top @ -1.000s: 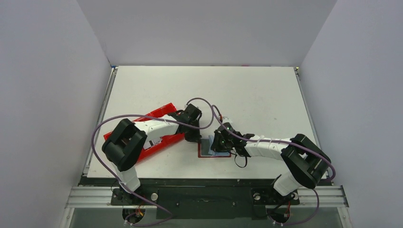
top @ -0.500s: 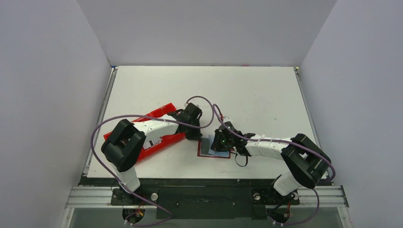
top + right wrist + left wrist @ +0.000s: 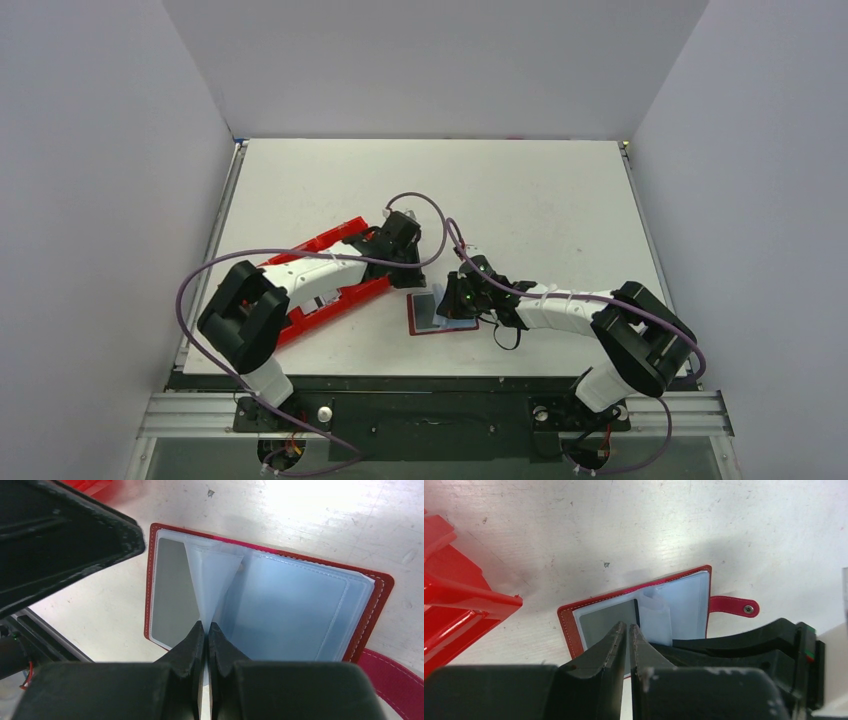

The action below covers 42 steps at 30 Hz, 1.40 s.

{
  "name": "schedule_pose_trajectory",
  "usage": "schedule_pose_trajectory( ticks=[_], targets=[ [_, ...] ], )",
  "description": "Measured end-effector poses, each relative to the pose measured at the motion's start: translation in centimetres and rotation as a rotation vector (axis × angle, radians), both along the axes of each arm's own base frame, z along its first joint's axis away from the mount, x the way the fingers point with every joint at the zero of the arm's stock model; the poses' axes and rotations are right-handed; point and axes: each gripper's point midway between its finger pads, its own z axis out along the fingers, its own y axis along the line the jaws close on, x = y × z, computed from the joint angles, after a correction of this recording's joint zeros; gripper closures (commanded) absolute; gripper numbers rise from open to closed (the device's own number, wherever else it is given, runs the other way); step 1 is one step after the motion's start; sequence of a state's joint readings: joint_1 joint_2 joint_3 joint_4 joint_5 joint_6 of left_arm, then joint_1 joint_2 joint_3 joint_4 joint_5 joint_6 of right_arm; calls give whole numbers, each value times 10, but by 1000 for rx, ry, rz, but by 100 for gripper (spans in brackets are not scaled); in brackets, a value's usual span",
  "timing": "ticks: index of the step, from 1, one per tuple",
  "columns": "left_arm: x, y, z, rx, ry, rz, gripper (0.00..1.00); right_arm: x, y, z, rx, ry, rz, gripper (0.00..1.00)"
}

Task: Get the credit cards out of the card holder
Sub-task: Remove the credit card from the card holder.

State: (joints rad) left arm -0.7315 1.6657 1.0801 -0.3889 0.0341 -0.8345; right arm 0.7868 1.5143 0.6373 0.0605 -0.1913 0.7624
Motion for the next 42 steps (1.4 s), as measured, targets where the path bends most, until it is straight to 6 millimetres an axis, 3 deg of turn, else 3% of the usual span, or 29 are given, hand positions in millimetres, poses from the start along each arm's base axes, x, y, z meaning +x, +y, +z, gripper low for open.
schedule_pose_trajectory(
  ticks=[11, 15, 18, 24, 30, 42],
  targets=[
    [0, -2, -38, 29, 41, -2, 100, -1, 3, 2, 21, -4, 11, 100],
    [-3, -6, -45, 13, 54, -10, 100, -2, 3, 1, 23, 1, 9, 81],
    [-4, -11, -45, -10, 54, -17, 100, -1, 4, 1, 29, 2, 6, 69],
    [-7, -19, -45, -51, 58, -33, 100, -1, 4, 2, 32, 0, 4, 59],
    [-7, -22, -43, -66, 55, -39, 100, -2, 0, 11, 28, -8, -3, 53],
    [-12, -29, -41, -89, 63, -60, 100, 4, -10, 51, 41, -81, -47, 47]
  ],
)
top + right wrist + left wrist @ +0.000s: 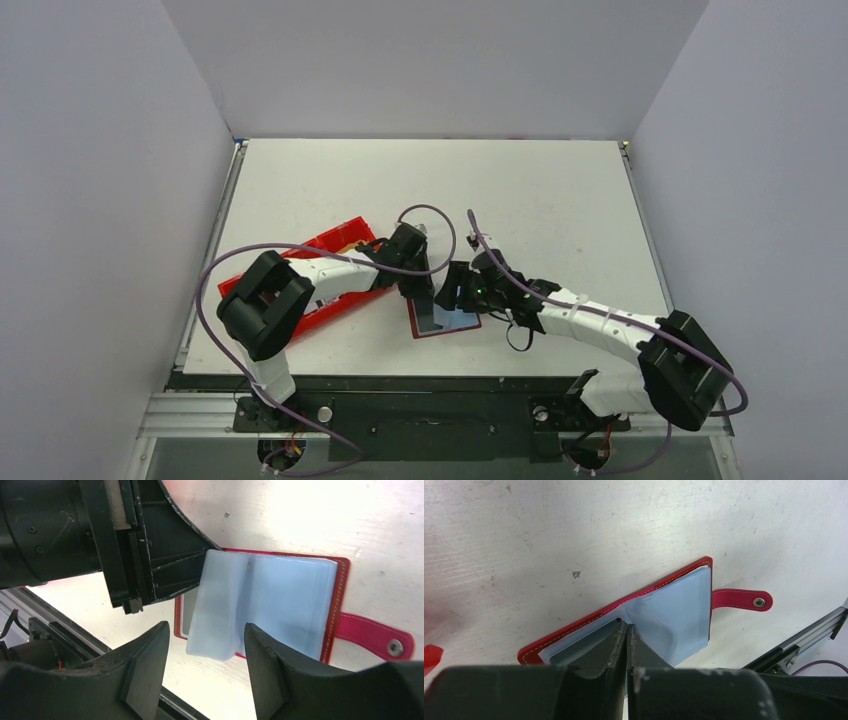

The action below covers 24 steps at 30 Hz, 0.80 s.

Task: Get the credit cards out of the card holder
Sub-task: Remove the credit card from the card holder.

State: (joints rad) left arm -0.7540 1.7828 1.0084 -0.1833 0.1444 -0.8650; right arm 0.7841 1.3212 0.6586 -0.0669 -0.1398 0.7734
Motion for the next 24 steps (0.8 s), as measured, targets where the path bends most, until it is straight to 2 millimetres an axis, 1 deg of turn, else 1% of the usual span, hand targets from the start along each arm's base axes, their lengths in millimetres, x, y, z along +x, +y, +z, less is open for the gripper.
schedule_pose_trajectory(
  ticks=[2, 5, 8, 11, 15, 19, 21, 24],
  targets=[
    [-1, -1, 0, -3, 1, -3, 100, 1, -7, 5, -10, -11, -21, 47],
    [-4, -4, 1, -7, 5, -15, 100, 4, -18, 19, -13, -47, -64, 46],
    [-7, -9, 3, -15, 4, -29, 100, 11, -34, 34, -15, -89, -129, 46],
    [-8, -15, 8, -27, -4, -42, 100, 17, -51, 42, -27, -113, -201, 46],
    [-7, -26, 18, -47, -22, -60, 100, 21, -67, 42, -56, -113, -264, 46],
    [-7, -36, 25, -66, -32, -79, 100, 22, -76, 38, -78, -99, -298, 46],
    [-8, -41, 25, -69, -29, -89, 100, 21, -78, 36, -86, -92, -304, 46],
    [-10, -45, 19, -60, -16, -99, 100, 20, -78, 35, -88, -87, -305, 46]
  ],
)
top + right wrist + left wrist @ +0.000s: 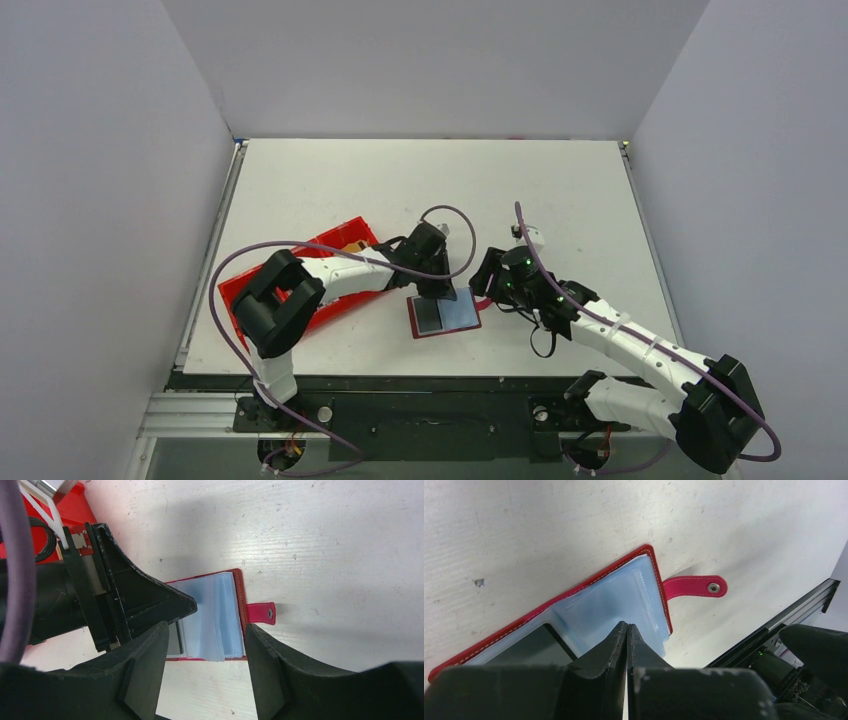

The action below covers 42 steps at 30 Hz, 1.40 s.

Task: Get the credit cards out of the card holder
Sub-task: Remove the credit card from the card holder.

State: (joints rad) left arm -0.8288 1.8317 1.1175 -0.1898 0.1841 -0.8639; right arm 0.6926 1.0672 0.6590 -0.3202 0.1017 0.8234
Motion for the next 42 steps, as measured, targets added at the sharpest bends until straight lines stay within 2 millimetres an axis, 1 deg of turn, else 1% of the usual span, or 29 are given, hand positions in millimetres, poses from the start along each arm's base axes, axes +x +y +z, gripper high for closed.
schedule_pose_trajectory(
  ticks=[5, 8, 10, 15, 18, 20, 25, 28, 32, 35, 40, 42],
  targets=[
    [-4, 10, -7, 59, 18, 10, 97, -1, 1, -2, -2, 8, 5, 46],
    [-2, 24, -6, 110, 16, 38, 93, -3, 3, -6, -2, 27, 20, 46],
    [2, 35, 0, 134, 6, 64, 92, -4, 7, -11, -4, 49, 35, 47],
    [7, 62, 26, 145, -48, 130, 91, -8, 24, -23, 24, 107, 97, 47],
    [5, 77, 32, 146, -61, 158, 91, -8, 37, -28, 42, 135, 135, 49],
    [1, 88, 28, 160, -54, 170, 92, -8, 49, -30, 57, 148, 163, 50],
    [-13, 105, 8, 208, -9, 178, 94, -13, 74, -39, 99, 187, 220, 60],
    [-18, 109, 1, 220, 9, 174, 96, -16, 85, -46, 112, 214, 239, 62],
    [-18, 106, 2, 204, 9, 168, 97, -19, 94, -55, 127, 245, 253, 64],
    [-20, 105, 0, 193, 11, 163, 97, -20, 96, -59, 136, 262, 251, 65],
    [-23, 104, -4, 186, 25, 152, 98, -18, 100, -58, 154, 258, 249, 67],
    [-22, 102, -5, 181, 28, 149, 98, -17, 101, -61, 153, 265, 247, 68]
  ],
)
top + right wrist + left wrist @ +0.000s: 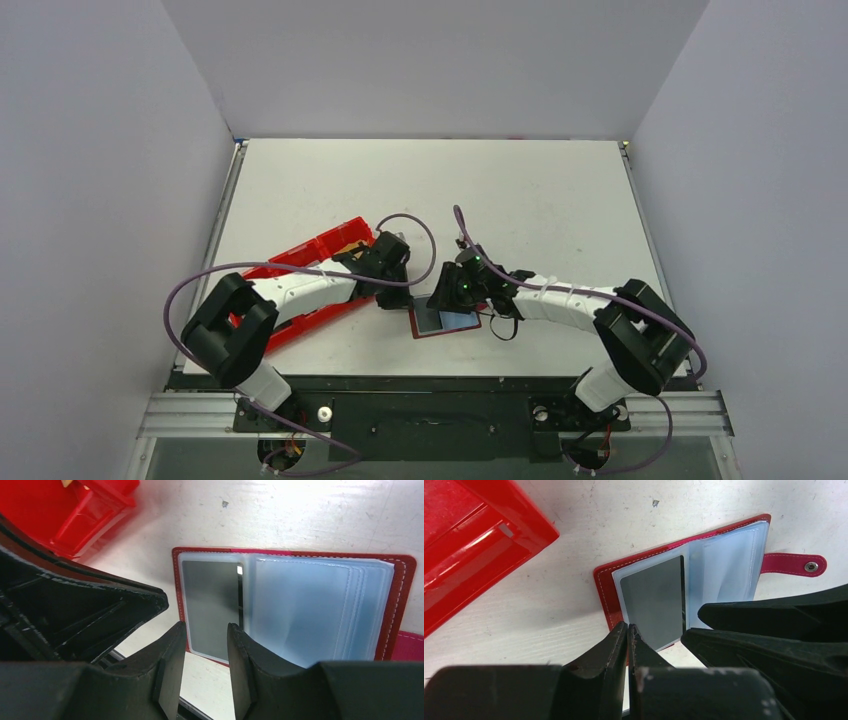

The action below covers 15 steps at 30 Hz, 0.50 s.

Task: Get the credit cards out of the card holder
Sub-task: Remove the credit card from the card holder.

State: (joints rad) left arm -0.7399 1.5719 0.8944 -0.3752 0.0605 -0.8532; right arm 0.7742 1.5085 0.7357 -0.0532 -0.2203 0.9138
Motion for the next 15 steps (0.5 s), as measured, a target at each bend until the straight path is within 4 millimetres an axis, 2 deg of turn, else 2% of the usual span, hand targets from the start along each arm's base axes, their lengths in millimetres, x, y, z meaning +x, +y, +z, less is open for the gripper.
schedule_pose_trajectory(
  ticks=[6, 15],
  targets=[
    [1, -3, -6, -3, 7, -4, 98, -3, -1, -15, -24, 40, -4, 69],
    [-1, -4, -21, 12, 39, -10, 99, -2, -1, -14, -21, 38, -7, 68]
  ],
)
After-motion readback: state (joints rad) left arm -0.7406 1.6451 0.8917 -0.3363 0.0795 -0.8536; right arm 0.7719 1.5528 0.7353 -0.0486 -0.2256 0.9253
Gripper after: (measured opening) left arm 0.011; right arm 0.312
